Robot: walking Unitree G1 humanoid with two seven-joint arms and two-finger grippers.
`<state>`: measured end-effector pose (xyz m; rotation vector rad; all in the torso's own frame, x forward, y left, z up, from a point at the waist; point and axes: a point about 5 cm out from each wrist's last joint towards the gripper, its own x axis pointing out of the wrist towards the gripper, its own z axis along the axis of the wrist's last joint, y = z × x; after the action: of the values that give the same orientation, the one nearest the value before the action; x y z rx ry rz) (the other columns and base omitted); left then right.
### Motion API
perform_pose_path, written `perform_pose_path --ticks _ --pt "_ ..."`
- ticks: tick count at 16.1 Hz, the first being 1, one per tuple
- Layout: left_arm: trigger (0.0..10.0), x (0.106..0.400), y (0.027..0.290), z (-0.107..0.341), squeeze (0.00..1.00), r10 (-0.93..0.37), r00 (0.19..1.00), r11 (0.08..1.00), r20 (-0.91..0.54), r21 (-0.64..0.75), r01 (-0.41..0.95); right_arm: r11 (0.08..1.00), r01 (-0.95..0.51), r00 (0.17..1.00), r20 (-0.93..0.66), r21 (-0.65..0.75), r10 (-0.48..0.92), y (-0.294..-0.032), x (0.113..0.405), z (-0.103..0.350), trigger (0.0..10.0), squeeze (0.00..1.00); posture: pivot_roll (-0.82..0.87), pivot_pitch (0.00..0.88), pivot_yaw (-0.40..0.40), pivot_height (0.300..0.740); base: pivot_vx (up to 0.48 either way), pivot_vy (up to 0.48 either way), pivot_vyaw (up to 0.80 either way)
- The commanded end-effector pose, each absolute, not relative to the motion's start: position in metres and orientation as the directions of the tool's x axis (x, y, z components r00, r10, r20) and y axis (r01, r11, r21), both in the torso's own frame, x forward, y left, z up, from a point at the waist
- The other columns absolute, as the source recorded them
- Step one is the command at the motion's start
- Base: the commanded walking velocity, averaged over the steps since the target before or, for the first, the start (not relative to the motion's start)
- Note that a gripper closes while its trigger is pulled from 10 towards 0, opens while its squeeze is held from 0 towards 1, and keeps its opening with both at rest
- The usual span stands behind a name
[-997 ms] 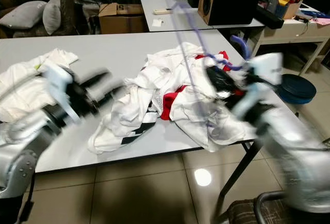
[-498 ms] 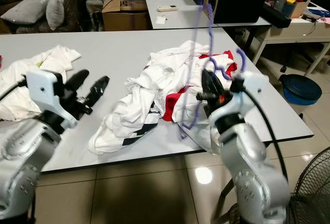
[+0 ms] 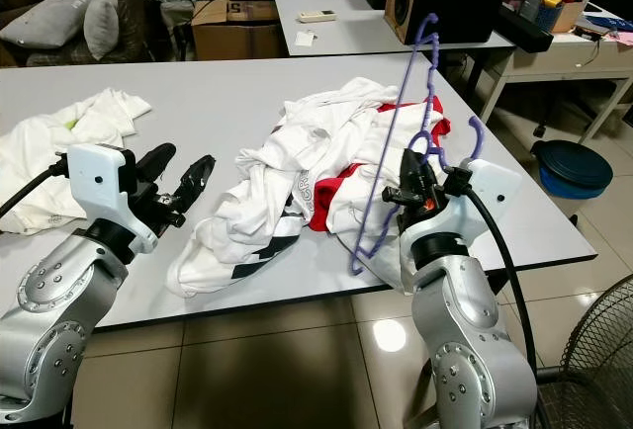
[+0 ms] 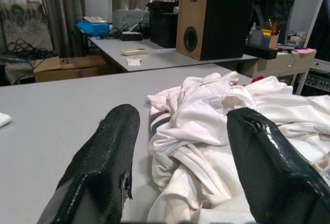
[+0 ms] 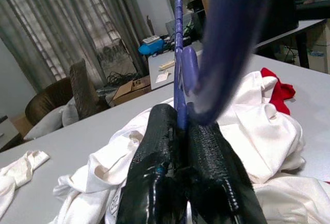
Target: Hang hanger
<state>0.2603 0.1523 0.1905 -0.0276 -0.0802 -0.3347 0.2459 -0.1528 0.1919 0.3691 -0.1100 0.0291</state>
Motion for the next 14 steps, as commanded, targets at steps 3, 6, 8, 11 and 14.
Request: perform_pose_path --ticks 3,6,8,11,14 --pt "10.0 0.260 0.151 0.186 0.00 -0.321 0.945 0.946 0.065 -0.021 0.323 0.951 -0.014 0.994 0.105 0.310 -0.020 -0.156 0.244 0.189 10.0 0.00 0.03 0.000 0.026 0.740 0.000 0.000 0.00" --pt "10.0 0.262 0.154 0.192 0.00 -0.308 0.948 0.950 0.085 -0.021 0.311 0.981 -0.062 0.996 0.068 0.182 0.051 -0.150 0.242 0.183 10.0 0.00 0.03 0.000 0.023 0.740 0.000 0.300 0.00" --pt "10.0 0.263 0.155 0.193 0.00 -0.305 0.948 0.951 0.087 -0.018 0.308 0.969 -0.123 0.992 -0.011 0.213 0.128 -0.145 0.243 0.175 10.0 0.00 0.03 0.000 0.023 0.740 0.000 0.469 0.00" --pt "10.0 0.264 0.158 0.194 0.00 -0.290 0.953 0.956 0.088 -0.009 0.292 0.974 -0.177 0.984 -0.004 0.141 0.180 -0.144 0.243 0.177 10.0 0.00 0.03 0.000 0.014 0.740 0.000 0.466 0.00" --pt "10.0 0.263 0.159 0.194 0.00 -0.280 0.956 0.960 0.085 -0.007 0.281 0.973 -0.198 0.979 -0.029 0.117 0.203 -0.141 0.244 0.176 10.0 0.00 0.04 0.000 0.004 0.740 0.000 0.451 0.45"
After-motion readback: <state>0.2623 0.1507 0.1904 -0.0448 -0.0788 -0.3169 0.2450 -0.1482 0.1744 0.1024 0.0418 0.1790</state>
